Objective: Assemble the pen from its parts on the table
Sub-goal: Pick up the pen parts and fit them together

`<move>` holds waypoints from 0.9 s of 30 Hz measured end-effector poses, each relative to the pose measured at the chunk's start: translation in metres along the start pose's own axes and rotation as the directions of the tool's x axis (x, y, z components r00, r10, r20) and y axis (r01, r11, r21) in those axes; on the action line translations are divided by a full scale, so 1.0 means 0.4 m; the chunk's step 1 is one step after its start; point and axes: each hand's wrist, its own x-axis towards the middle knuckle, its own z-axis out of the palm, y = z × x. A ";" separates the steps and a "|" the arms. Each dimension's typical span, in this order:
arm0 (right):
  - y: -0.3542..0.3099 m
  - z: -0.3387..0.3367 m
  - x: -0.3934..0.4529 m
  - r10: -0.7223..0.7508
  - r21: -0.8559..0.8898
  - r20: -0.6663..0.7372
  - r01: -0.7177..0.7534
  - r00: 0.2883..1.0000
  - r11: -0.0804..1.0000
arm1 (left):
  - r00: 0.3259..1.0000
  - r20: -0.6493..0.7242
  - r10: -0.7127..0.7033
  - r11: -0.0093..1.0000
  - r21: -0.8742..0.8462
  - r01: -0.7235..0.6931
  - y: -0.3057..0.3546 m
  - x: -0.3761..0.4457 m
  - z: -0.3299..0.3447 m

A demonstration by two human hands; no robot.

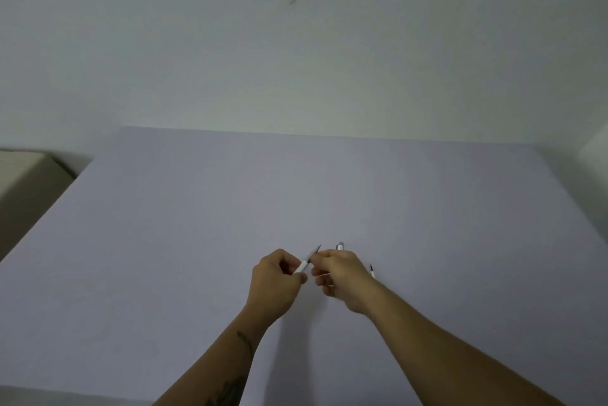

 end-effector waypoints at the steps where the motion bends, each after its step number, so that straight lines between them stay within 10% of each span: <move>1: -0.003 0.012 -0.007 -0.025 0.039 -0.028 0.026 0.999 0.999 | 1.000 0.003 0.029 1.000 -0.005 -0.029 0.004 -0.002 -0.006; 17: -0.004 0.074 -0.084 -0.157 0.217 -0.125 0.182 0.980 0.959 | 0.961 0.121 0.249 0.968 -0.011 -0.250 -0.012 0.025 -0.112; 27: -0.022 0.095 -0.074 -0.235 -0.022 -0.240 0.237 0.942 0.971 | 0.920 0.141 0.366 0.925 0.055 -0.376 -0.023 0.065 -0.129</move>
